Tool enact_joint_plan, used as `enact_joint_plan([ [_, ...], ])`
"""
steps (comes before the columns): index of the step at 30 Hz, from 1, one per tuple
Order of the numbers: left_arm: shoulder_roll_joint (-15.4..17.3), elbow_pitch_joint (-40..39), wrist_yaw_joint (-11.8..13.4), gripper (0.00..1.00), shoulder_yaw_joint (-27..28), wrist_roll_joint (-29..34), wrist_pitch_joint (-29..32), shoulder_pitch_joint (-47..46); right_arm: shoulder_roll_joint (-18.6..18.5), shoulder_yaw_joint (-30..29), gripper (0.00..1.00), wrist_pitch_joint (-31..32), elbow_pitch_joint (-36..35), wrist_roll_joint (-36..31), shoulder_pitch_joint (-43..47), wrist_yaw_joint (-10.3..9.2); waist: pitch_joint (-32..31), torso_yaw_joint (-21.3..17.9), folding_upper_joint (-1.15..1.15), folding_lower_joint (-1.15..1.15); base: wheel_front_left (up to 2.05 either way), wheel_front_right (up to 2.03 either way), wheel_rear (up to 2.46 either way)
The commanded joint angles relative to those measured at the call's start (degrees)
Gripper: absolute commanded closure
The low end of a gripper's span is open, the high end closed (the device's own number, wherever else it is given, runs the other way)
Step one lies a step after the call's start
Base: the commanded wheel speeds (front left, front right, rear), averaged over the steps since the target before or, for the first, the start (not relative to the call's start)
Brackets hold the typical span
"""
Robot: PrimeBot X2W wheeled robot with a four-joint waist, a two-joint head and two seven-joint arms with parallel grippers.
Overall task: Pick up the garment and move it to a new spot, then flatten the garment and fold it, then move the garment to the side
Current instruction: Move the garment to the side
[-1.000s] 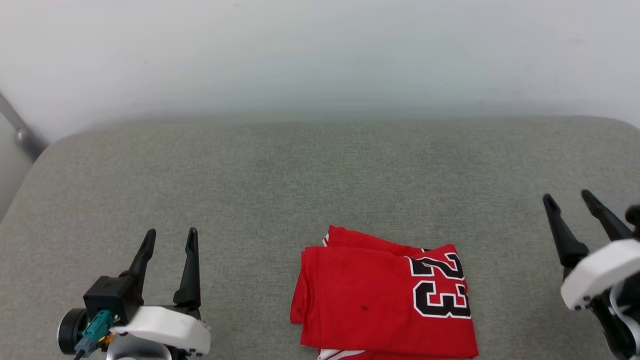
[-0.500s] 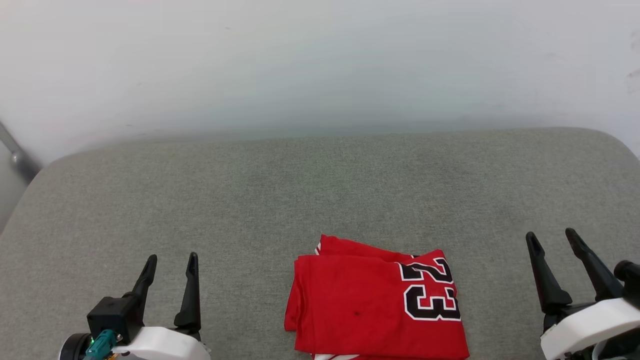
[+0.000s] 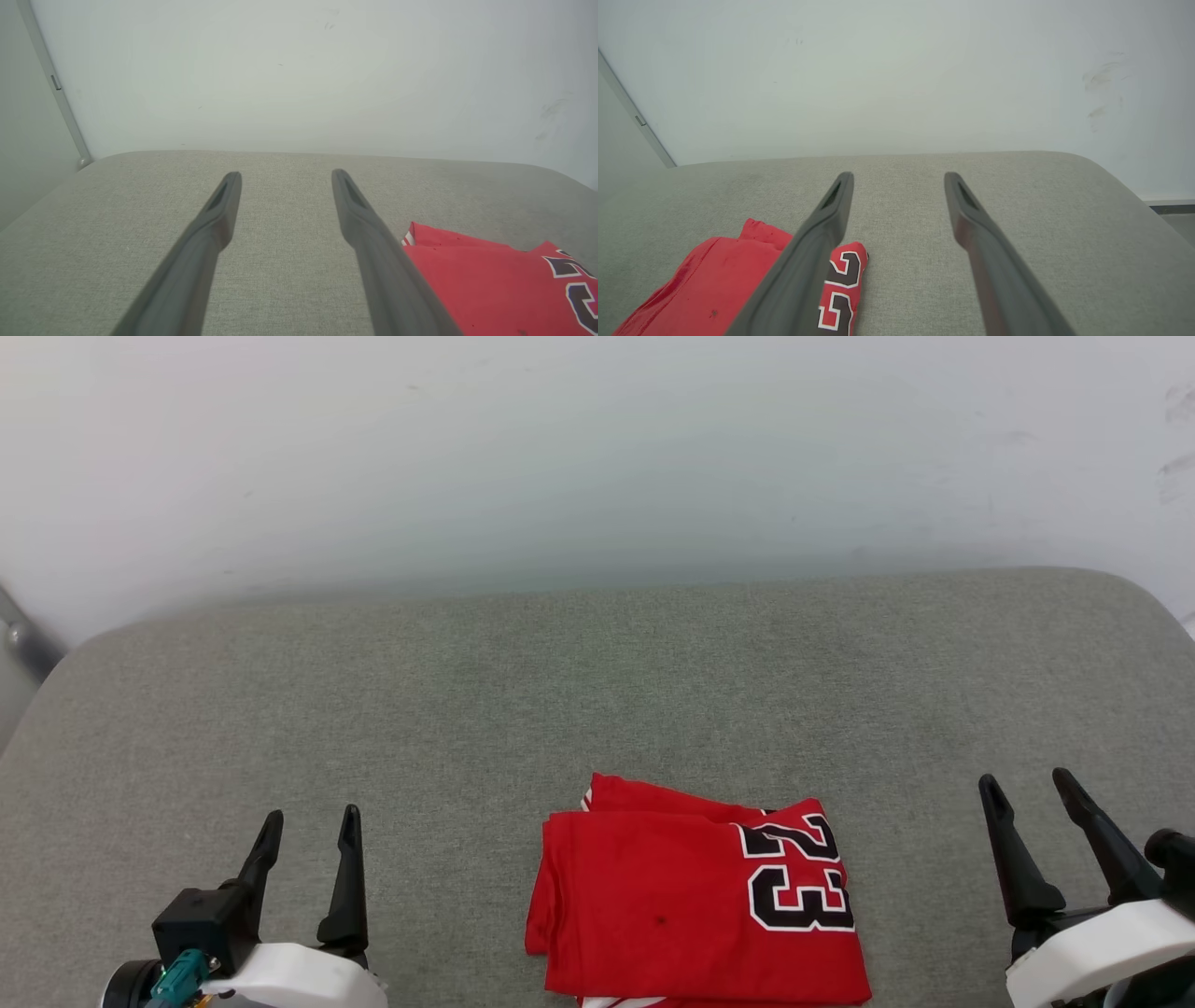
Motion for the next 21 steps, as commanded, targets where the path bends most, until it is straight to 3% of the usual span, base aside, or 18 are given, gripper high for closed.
enact_joint_plan([
  [1, 0.32, -0.27, 0.34, 0.00, 0.16, -0.22, -0.04, 0.30, -0.02, -0.21, 0.00, 0.01, -0.35, 0.43, 0.05, -0.03, 0.03, 0.00, 0.00, 0.00, 0.00, 0.00, 0.00],
  [8, 0.39, -0.66, 0.79, 0.00, 0.83, -0.55, -0.37, 0.89, -0.77, -5.17, 0.00, 8.32, 2.02, 6.12, 0.06, -0.04, 0.19, 0.09, 0.00, 0.00, 0.00, 0.00, 0.00],
  [16, -0.26, -1.19, 0.62, 0.00, 1.51, 0.04, -1.73, -0.32, -4.84, -17.09, 0.00, 31.53, 10.96, 16.39, -2.46, -0.04, 1.87, 2.87, 0.00, 0.00, 0.00, 0.00, 0.00],
  [21, -1.12, -1.13, -0.08, 0.00, 2.17, 0.39, -2.57, -1.15, -1.31, -24.59, 0.00, 45.78, 19.73, 22.51, -6.28, -0.03, 3.60, 5.58, 0.00, 0.00, 0.00, 0.00, 0.00],
])
